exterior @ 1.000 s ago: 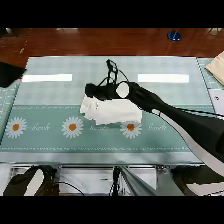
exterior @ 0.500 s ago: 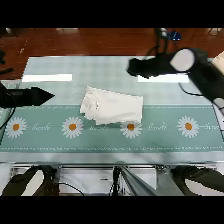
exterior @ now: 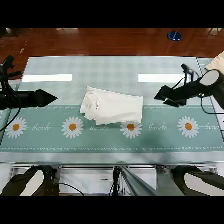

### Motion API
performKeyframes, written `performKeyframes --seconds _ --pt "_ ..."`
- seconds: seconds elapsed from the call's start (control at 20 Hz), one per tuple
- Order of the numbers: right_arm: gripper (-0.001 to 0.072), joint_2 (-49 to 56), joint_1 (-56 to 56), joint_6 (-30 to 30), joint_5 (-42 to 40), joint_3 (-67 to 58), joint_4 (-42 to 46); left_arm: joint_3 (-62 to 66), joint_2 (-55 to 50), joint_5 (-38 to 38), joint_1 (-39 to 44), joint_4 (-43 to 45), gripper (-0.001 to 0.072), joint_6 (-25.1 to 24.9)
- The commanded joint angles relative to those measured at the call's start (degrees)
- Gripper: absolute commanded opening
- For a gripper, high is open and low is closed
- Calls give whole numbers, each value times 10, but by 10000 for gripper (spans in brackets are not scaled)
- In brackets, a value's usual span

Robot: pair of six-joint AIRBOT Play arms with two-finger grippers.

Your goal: Fold the shirts.

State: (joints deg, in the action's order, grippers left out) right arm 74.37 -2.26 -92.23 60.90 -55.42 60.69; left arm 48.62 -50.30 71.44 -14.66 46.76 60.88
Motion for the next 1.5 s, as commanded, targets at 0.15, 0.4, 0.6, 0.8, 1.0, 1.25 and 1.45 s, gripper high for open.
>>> performKeyframes --seconds 0.15,0.4,0.6,0.8,1.0,1.25,1.45 --pt "579 102 65 98 -73 51 -172 0 -2 2 0 0 412 1" --pt "178 130 133 99 -128 50 -228 0 -2 2 0 0 412 14" --pt "16 92 109 164 -54 9 -273 0 -2 2 0 0 412 13" --pt "16 -46 16 82 17 -51 -157 0 -2 2 0 1 411 13" --pt "16 -177 -156 -3 160 -78 8 0 -2 2 0 1 411 13" --pt "16 -253 -386 -1 320 -78 162 0 -2 2 0 1 412 13" --pt "16 -254 -521 45 402 -78 320 0 -2 2 0 1 411 13"
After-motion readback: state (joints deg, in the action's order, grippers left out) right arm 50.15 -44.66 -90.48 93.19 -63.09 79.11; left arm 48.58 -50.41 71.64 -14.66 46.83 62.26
